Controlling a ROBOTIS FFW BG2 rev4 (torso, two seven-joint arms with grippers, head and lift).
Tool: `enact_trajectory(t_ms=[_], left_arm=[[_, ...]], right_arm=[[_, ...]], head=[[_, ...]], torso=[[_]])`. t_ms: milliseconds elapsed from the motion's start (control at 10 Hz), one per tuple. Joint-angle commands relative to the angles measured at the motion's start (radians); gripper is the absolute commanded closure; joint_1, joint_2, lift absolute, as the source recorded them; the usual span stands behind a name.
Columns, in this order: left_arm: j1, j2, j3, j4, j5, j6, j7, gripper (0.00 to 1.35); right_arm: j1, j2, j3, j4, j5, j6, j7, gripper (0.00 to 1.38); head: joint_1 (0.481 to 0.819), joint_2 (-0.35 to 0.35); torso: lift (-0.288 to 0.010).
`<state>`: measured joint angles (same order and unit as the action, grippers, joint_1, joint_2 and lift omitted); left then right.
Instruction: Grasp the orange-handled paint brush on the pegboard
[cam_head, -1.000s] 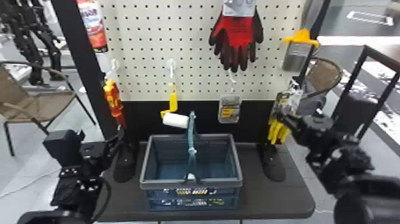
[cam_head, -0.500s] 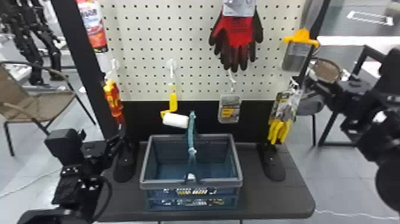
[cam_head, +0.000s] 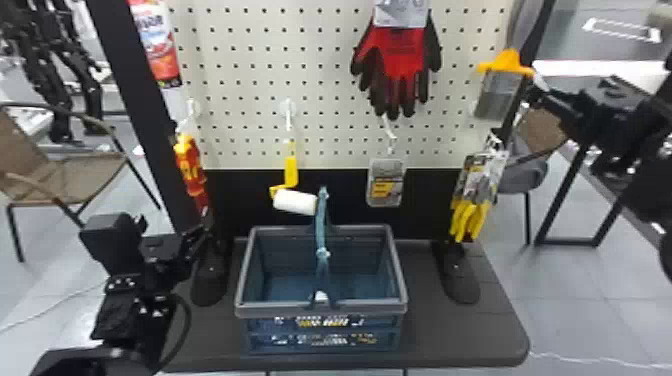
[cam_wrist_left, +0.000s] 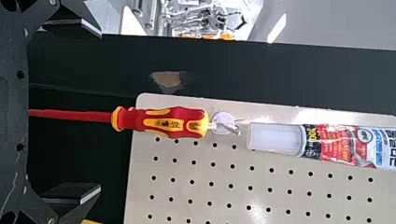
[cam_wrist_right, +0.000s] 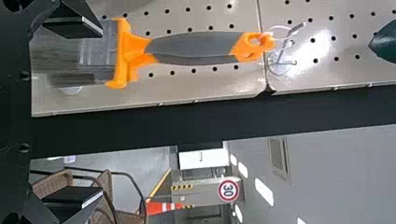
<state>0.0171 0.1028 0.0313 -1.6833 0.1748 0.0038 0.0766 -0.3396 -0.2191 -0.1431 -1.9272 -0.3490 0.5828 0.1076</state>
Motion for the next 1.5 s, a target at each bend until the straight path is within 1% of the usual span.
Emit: enact_trajectory(t_ms=[0, 200, 300, 500, 700, 900, 1200, 1400], left_arm=[[-0.002, 0.000, -0.001, 0.004, 0.000, 0.004, 0.000, 0.15], [-0.002, 0.000, -0.001, 0.004, -0.002, 0.007, 0.003, 0.15], [0.000, 0.000, -0.001, 0.005, 0.000, 0.008, 0.003, 0.15], [-0.003, 0.000, -0.004, 0.008, 0.000, 0.008, 0.003, 0.15], [-0.005, 0.003, -0.007, 0.010, 0.003, 0.008, 0.003, 0.15], [-0.003, 0.005, -0.005, 0.010, 0.006, 0.005, 0.003, 0.15], [-0.002, 0.005, -0.002, 0.010, 0.009, 0.004, 0.003, 0.15], [-0.002, 0.006, -0.004, 0.011, 0.008, 0.004, 0.003, 0.15]], right_arm=[[-0.050, -0.037, 0.005, 0.020, -0.041, 0.022, 0.047, 0.11], [-0.107, -0.068, 0.013, 0.042, -0.050, 0.043, 0.161, 0.09], [-0.127, -0.078, 0.026, 0.050, -0.064, 0.045, 0.190, 0.08], [-0.176, -0.098, 0.063, 0.105, -0.160, 0.054, 0.268, 0.07], [-0.228, -0.115, 0.106, 0.182, -0.188, 0.020, 0.345, 0.06], [-0.249, -0.121, 0.120, 0.229, -0.191, -0.018, 0.369, 0.06], [-0.280, -0.141, 0.161, 0.263, -0.194, -0.038, 0.386, 0.06], [-0.298, -0.146, 0.186, 0.293, -0.214, -0.057, 0.402, 0.08]], head=[[0.549, 0.000], [0.549, 0.000], [0.549, 0.000], [0.549, 0.000], [0.549, 0.000], [0.549, 0.000], [0.549, 0.000], [0.549, 0.000]], torso=[[-0.100], [-0.100], [-0.100], [-0.100], [-0.100], [-0.100], [-0.100], [-0.100]])
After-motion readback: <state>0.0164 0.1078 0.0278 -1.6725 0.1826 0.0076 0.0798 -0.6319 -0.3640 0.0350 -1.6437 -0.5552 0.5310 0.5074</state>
